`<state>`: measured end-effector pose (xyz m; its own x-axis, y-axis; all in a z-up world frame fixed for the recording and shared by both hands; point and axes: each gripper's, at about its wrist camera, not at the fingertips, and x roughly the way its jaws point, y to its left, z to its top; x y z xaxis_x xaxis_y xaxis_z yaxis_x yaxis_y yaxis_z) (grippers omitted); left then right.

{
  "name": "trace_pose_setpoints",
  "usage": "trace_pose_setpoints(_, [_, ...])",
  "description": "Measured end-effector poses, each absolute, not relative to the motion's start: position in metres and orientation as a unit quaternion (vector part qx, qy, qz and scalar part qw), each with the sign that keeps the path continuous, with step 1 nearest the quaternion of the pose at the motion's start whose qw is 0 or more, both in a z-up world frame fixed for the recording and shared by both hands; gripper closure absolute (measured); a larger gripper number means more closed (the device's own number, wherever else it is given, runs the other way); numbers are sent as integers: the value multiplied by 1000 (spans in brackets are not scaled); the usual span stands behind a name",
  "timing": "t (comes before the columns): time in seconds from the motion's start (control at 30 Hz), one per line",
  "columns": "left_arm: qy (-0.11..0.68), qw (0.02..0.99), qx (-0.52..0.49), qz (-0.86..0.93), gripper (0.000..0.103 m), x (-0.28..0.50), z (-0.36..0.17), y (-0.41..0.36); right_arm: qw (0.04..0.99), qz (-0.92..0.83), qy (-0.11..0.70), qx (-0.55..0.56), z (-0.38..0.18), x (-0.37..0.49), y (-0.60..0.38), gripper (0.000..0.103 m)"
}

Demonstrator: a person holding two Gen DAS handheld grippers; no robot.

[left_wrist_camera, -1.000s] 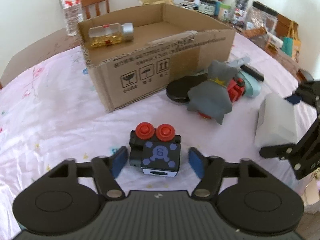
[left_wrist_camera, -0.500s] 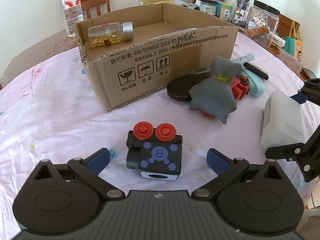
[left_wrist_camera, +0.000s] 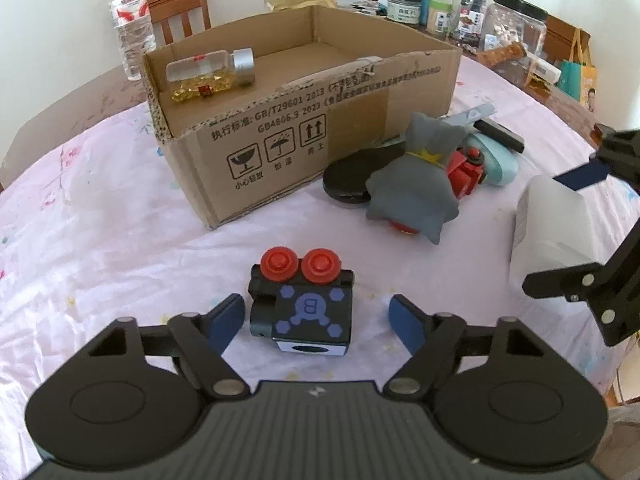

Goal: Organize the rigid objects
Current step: 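Lift the toy block with the left tool while the right tool grasps the white bottle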

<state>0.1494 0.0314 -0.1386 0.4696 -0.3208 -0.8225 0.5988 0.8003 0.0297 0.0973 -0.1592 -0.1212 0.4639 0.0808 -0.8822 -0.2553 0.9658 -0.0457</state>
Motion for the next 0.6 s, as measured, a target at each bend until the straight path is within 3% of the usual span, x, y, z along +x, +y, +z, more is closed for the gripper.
trace_pose_setpoints(0.27, [430, 836, 182, -288, 32, 150, -136, 26, 844, 112, 513, -107, -118, 98, -155, 4])
trace_pose_setpoints(0.47, [435, 832, 183, -291, 49, 153, -134, 27, 835, 119, 525, -115, -121, 100, -152, 13])
trace_pose_setpoints(0.6, [441, 825, 187, -300, 51, 157, -133, 29, 832, 115, 529, -123, -120, 101, -149, 14])
